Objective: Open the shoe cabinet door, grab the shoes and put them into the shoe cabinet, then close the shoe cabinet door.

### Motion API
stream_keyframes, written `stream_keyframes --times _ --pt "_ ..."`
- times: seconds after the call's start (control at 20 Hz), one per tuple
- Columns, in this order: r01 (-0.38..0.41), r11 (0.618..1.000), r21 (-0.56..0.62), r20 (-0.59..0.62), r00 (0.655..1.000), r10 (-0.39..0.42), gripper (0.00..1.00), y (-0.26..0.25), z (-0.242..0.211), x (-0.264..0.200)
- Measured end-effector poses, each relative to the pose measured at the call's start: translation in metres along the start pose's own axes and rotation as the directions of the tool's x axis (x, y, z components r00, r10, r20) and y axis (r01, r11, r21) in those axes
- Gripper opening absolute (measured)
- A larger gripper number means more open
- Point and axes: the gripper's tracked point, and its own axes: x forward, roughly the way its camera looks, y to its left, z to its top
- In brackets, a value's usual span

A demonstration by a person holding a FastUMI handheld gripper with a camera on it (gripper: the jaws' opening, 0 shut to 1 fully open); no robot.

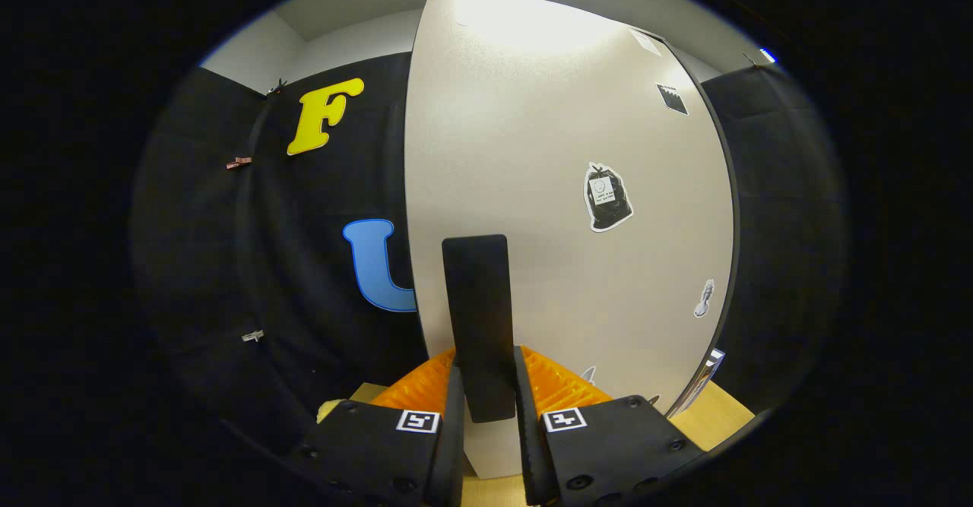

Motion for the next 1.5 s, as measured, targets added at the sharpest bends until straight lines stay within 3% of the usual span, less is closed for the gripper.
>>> stream_keyframes --times 0.8,1.5 --pt "-0.1 0.995 0.01 -0.022 0.995 0.1 0.35 -0.044 0.005 -0.088" --pt "-0.146 0.989 -0.001 -0.022 0.989 0.146 0.34 -0.096 0.006 -0.136"
